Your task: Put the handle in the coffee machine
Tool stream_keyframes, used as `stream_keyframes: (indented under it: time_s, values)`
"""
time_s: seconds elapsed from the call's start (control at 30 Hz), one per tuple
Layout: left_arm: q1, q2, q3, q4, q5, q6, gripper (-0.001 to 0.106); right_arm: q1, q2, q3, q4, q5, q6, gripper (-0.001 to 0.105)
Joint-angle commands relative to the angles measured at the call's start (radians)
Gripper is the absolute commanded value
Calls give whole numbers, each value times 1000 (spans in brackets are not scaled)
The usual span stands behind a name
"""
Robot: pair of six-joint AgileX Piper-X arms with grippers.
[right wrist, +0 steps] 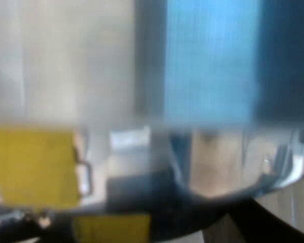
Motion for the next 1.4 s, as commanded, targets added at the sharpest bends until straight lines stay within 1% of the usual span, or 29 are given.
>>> stream_keyframes:
  time_s: [0.03,0.13,0.33,0.4,0.57,0.73,1.0,1.17,1.27,1.4]
  values:
    - [-16,-5,-8,54,10,41,1,3,-92,-30,-133,-23,10,39]
    - [-40,-5,-8,89,10,74,1,3,-92,-30,-133,-23,10,39]
    - [-92,-5,-8,127,19,75,1,3,-92,-30,-133,-23,10,39]
    - [-98,-9,-8,145,32,75,1,3,-93,-30,-133,-23,10,39]
    - [-102,-43,-8,154,33,75,1,3,-110,-30,-133,-23,10,39]
    - [-102,-80,-8,187,77,75,1,3,-121,-30,-132,-9,10,39]
    - [-106,-82,9,218,77,75,1,18,-128,-30,-132,-7,10,39]
    - [-123,-82,47,235,85,73,1,24,-133,-30,-132,0,10,39]
    - [-159,-97,90,236,83,63,1,24,-135,-30,-132,0,10,39]
    - [-231,-140,136,214,86,57,1,24,-138,-30,-132,0,7,39]
